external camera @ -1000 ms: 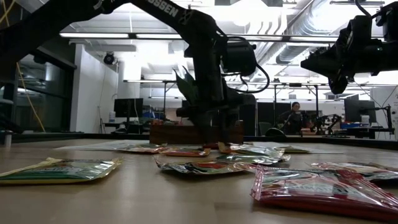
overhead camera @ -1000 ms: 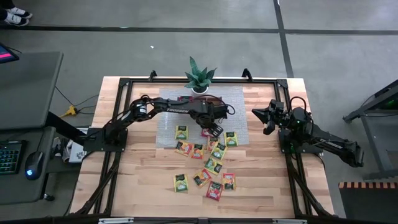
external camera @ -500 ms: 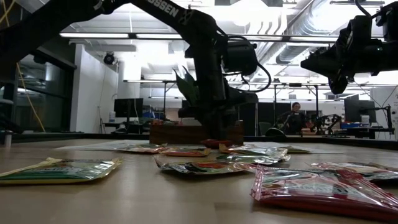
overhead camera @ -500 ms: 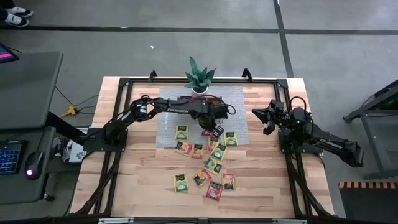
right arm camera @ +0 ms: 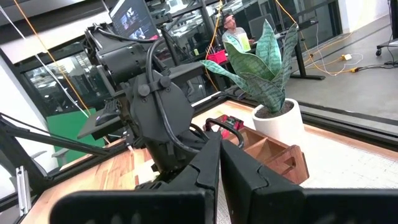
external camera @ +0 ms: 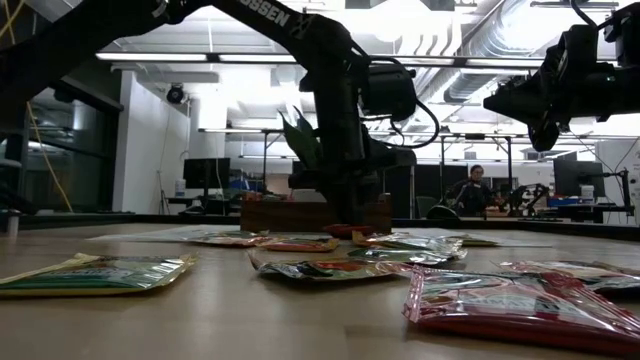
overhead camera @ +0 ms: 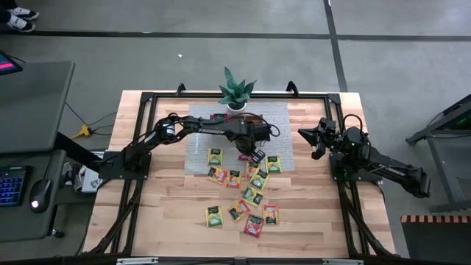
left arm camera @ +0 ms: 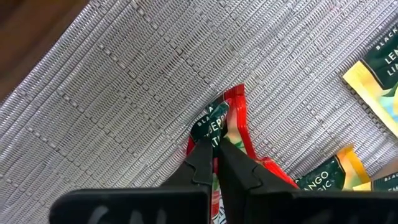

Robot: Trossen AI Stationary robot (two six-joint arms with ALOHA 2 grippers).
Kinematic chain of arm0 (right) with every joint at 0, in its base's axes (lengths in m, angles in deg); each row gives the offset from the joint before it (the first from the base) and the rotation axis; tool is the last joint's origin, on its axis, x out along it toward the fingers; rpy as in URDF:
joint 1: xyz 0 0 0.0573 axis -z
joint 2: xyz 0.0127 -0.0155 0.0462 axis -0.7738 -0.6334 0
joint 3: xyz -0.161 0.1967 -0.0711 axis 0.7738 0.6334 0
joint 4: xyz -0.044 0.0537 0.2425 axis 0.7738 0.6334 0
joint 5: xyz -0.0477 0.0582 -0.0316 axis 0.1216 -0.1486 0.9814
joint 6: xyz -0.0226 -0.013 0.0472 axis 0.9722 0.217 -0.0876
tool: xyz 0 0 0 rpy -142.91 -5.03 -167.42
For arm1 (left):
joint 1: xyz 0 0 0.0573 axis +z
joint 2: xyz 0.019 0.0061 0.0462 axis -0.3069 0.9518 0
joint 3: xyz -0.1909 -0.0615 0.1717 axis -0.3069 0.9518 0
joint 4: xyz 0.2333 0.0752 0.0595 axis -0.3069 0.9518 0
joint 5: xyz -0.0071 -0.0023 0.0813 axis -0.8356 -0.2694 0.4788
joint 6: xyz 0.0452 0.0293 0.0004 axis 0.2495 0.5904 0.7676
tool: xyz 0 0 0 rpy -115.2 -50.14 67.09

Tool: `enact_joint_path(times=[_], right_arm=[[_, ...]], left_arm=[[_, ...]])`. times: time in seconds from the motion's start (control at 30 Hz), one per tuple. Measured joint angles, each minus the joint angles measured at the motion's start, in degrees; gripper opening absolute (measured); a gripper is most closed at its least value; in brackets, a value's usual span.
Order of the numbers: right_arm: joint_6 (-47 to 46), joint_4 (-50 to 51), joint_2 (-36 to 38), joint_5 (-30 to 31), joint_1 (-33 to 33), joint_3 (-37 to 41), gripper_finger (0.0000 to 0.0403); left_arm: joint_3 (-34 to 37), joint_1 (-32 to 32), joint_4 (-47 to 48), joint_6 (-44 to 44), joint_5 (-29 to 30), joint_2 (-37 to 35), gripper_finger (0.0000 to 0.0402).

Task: Pick & Place Tea
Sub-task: Put the red tea bag into the left section of the wooden organizer

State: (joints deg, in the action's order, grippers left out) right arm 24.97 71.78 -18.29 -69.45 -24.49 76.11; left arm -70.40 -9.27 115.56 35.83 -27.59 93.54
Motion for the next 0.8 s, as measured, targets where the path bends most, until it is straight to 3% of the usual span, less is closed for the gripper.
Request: enact_joint_path(times=[0.27,0.8], right_arm=[[0.0,0.0,0.0,0.0,0.0,0.0,0.0012],[0.0,0.0,0.0,0.0,0.0,0.0,0.0012]], left_arm=[[-3.2,0.2,3.8,1.3,5.4,0.4,0.0],[-9.1,0.0,10.2,3.5,6.8,0.3,0.0]])
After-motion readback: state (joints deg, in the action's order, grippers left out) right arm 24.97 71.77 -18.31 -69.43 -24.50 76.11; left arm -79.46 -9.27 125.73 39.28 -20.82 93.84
